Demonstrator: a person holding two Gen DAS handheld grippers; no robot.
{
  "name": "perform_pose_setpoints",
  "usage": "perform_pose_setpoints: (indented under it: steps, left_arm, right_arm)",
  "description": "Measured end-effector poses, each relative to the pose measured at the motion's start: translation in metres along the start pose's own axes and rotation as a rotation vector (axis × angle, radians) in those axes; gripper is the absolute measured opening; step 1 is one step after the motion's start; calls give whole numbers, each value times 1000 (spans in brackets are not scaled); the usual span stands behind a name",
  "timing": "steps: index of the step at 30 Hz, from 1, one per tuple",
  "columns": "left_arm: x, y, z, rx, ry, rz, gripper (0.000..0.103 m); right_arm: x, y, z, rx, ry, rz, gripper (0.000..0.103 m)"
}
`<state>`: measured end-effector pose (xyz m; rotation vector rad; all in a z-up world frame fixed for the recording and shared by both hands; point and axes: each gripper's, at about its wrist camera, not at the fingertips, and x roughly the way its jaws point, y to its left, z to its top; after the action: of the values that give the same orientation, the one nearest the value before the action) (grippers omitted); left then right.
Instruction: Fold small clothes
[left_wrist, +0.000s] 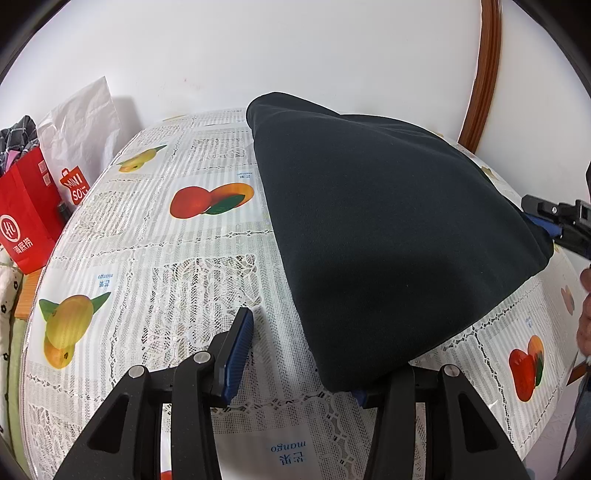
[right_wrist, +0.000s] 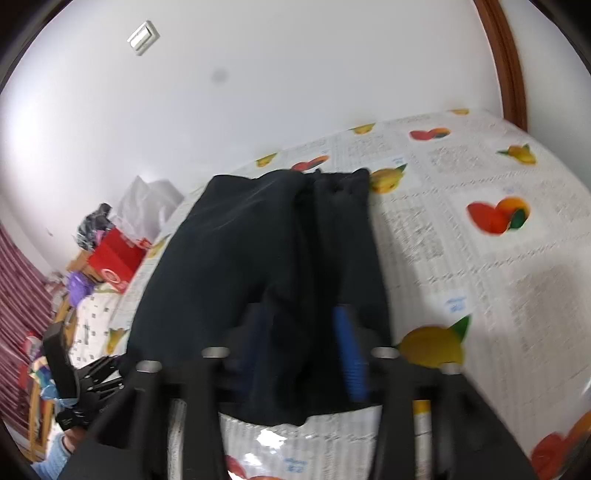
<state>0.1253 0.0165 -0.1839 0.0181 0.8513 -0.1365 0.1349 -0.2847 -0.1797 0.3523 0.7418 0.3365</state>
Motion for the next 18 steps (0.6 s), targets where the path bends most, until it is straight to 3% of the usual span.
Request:
perform_pose_setpoints:
  steps: [7,9,13,16,18]
  left_arm:
    - [0,0,0,-1,0,-1,44]
    - [0,0,0,0,0,-1,44]
    - [0,0,0,6,0,8,44]
    - [0,-3,0,16,-3,19,45]
    - [0,-2,0,12,-3,13,45]
  right_arm:
    - [35,6,-8,38,37,-7,50]
    - [38,10,-5,33,40,2,17]
    - [24,14,2,-17,-31,27,14]
    - [6,-1,6,27,-86,108,13]
    - [6,-7,6,40,-81,95,6]
